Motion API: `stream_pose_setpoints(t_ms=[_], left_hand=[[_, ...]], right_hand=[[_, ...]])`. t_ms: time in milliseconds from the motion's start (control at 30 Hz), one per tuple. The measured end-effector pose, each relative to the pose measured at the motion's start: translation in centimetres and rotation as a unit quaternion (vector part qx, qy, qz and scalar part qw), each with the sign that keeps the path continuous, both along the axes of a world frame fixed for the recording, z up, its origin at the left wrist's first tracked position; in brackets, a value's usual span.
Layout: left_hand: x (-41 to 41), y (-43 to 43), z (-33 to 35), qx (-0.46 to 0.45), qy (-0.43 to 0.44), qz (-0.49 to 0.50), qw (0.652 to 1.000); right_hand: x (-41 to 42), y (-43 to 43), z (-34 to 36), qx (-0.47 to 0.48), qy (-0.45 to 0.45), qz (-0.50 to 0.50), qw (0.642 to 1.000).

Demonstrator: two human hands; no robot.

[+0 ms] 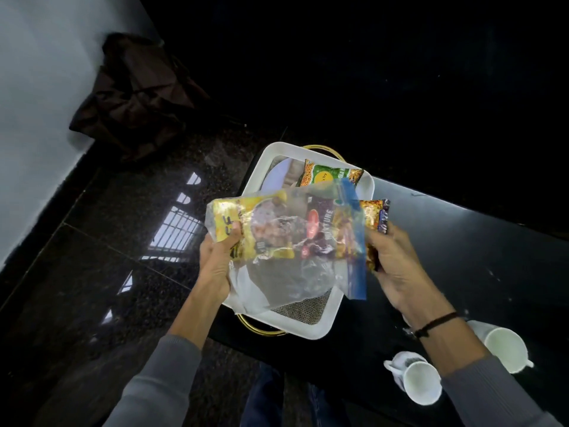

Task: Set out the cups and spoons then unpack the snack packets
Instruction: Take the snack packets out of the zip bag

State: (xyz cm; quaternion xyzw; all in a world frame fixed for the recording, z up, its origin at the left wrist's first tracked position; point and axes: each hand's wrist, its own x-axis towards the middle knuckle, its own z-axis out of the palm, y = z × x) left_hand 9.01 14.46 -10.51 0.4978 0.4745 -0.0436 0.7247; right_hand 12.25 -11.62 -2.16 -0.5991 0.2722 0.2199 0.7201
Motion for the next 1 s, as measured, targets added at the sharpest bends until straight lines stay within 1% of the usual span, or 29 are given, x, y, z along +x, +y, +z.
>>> stream_pose_setpoints(t_ms=[33,133,200,367,500,633,733,833,933,1000], left_hand=[[-0.1,0.4,0.1,0.004,0.005,0.007,1.000],[-0.5,1.5,0.2,-0.002,0.012,0.012,1.000],[-0.7,1.9,0.4,-0.022,0.010,0.028,0.999],[-0.7,2.0,0.6,-0.069,0.010,0.029,0.997],[-1.1,2.1,0.6,-0.126,0.006,0.030,0.992],[-1.7,2.3,0.8,-0.175,0.004,0.020,0.984],[-2.2,2.5,0.5,-0.168,0.002,0.013,0.986],[-2.5,2.7,0.1,-0.164,0.000,0.012,0.986],[-2.5,2.8,0.1,-0.180,-0.006,0.008,0.984],[-2.3,2.9,0.2,-0.189,-0.008,0.003,0.982]], right_hand=[[-0.2,-0.2,-0.1,-0.010,0.004,-0.005,1.000],[-0.4,-1.4,-0.6,-0.058,0.024,-0.060,0.996],[-0.6,-1.7,-0.9,-0.072,0.032,-0.085,0.993],[-1.2,-1.7,-2.0,-0.104,0.051,-0.154,0.981],[-1.4,-1.4,-2.9,-0.119,0.052,-0.198,0.972],[-1.8,-0.8,-4.0,-0.136,0.047,-0.184,0.972],[-2.4,-0.1,-4.7,-0.157,0.038,-0.165,0.973],[-2.7,0.4,-5.0,-0.166,0.029,-0.180,0.969],[-2.7,0.4,-5.1,-0.160,0.000,-0.208,0.965],[-2.5,0.2,-5.3,-0.167,-0.020,-0.191,0.967]])
